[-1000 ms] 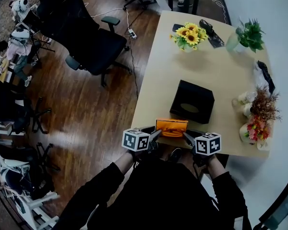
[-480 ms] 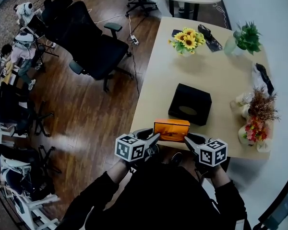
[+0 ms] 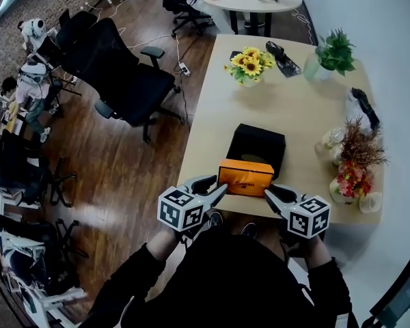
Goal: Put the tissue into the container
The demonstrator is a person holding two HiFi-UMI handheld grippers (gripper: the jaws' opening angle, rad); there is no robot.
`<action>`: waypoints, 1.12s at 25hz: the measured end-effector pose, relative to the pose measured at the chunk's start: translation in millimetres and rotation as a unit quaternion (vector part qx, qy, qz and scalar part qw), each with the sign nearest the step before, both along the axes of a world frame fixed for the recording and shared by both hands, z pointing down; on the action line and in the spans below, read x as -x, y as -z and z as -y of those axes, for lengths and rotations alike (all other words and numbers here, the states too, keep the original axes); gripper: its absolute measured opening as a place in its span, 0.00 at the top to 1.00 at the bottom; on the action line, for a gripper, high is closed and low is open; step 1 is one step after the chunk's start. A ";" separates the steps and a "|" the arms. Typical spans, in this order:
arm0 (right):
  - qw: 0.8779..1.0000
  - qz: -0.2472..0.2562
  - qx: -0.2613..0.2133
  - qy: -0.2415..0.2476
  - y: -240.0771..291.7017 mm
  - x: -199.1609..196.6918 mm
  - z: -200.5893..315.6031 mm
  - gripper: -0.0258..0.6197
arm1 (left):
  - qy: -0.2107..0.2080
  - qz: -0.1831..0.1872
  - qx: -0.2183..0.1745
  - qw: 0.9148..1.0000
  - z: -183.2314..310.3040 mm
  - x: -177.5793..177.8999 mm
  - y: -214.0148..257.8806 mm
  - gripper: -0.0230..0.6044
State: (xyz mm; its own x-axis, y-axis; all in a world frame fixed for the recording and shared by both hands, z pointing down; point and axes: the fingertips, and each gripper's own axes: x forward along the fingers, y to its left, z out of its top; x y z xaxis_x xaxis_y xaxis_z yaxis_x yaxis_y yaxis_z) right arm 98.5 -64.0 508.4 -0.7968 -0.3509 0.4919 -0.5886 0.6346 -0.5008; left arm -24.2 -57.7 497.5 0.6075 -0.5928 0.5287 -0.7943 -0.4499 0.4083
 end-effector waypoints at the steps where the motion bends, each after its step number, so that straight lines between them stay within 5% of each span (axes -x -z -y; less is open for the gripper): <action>1: 1.000 0.002 -0.003 -0.002 3.7 -2.9 2.0 0.85 | -0.005 0.003 -0.004 1.000 3.0 -2.9 4.3 0.75; 11: 0.999 0.004 -0.010 -0.045 13.2 -19.3 39.4 0.86 | -0.057 0.014 -0.012 0.998 48.9 -19.3 13.7 0.75; 28: 0.988 -0.044 0.083 -0.122 -54.1 -18.7 94.6 0.86 | -0.118 -0.008 0.093 0.989 122.4 -18.9 -64.3 0.76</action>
State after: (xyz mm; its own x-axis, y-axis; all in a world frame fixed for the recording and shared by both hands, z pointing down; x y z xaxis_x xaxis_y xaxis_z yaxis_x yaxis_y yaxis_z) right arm 117.1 -158.6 562.5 -0.6510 -0.4355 0.6218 -0.7591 0.3824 -0.5269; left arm -5.3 -180.1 561.8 0.7266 -0.3259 0.6048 -0.6686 -0.5381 0.5133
